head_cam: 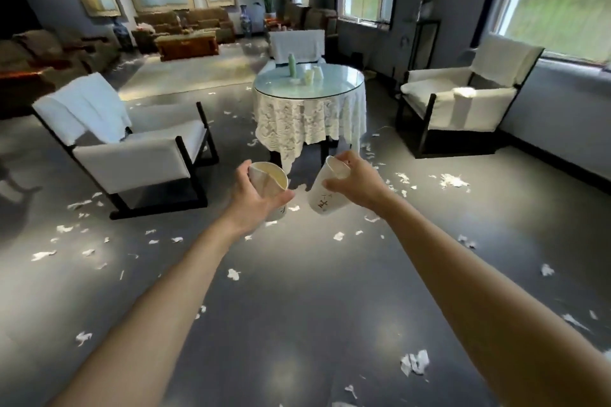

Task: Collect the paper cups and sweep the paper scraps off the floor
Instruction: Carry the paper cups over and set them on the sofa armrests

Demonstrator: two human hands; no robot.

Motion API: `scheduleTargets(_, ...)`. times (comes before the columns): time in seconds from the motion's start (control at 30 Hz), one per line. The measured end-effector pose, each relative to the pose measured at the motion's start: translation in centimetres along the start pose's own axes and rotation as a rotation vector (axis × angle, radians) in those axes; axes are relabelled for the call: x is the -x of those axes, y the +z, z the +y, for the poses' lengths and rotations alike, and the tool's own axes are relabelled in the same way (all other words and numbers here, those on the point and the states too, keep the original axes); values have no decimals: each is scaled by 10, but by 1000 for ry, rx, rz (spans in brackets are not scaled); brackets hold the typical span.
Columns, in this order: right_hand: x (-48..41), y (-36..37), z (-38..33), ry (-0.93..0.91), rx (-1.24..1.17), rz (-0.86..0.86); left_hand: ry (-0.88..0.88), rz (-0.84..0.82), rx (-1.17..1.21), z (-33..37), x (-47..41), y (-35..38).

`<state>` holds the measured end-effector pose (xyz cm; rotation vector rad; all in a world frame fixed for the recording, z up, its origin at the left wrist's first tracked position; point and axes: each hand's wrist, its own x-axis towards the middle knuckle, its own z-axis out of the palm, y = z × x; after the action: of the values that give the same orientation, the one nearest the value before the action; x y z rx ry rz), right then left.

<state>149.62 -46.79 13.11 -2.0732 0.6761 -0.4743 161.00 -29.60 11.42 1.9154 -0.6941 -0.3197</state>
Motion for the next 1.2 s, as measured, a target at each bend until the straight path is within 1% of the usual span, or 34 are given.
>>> scheduleTargets(0.1,-72,-24,32,40,-19,91,34,-101,24,3,-82,37)
scheduleTargets(0.13,-105,-35,46,58,-23,129,44,-132,19,1,-121,56)
scheduleTargets(0.2,-142,-52,63,87,-18,153,57,-170,4,6,-167,76)
scheduleTargets(0.37,-283,-114,102,169,-3,238,135,-274,18,48,-329,145)
scheduleTargets(0.43,-340,-138,106,175,11,250,176,-291,21,66,-385,166)
scheduleTargets(0.57,-440,-163,122,164,18,211,177,-298,-10,79,-486,207)
scheduleTargets(0.67,-514,-183,152,168,20,216,170,-292,-17,88,-567,249)
scheduleTargets(0.83,-651,-231,216,219,40,223,178,-329,42,101,-713,343)
scheduleTargets(1.0,-786,-312,259,235,113,272,184,-369,106,140,-863,436)
scheduleTargets(1.07,-818,-344,273,246,129,282,200,-382,111,159,-900,464)
scheduleTargets(1.2,-899,-416,330,265,150,348,225,-422,111,187,-991,546)
